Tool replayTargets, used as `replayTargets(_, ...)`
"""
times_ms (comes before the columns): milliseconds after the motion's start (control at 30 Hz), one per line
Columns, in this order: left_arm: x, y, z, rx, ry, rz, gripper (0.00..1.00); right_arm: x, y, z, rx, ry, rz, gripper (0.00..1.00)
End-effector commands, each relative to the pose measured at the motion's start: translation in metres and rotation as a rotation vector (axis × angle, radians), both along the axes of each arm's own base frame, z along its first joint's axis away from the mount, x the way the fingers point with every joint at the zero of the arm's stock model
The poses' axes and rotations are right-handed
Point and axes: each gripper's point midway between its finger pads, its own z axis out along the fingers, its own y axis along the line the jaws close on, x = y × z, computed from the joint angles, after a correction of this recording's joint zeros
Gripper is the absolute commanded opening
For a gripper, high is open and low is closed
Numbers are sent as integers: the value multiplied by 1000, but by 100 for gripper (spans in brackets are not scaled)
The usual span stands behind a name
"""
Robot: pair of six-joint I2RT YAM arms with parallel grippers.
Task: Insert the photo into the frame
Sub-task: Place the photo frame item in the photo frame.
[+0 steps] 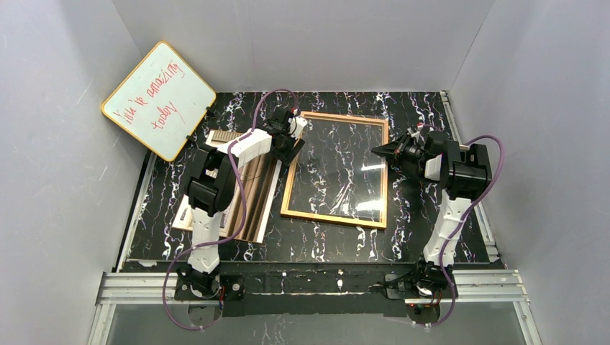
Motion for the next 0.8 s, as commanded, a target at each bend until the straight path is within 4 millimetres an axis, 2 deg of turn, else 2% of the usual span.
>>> replayTargets(0,-28,-5,-22,12,105,-28,67,7,-1,15,-55,-49,-9,1)
replayTargets(267,-29,-5,-22,8,108,-28,67,6,-2,3,-54,51,-23,1)
replayTargets(467,-29,-5,-23,10,109,-29,67,2,-3,-6,-123,92,-7,1)
replayTargets(767,-28,-7,-23,7,106,-32,67,-4,7,-2,-87,81,39,1)
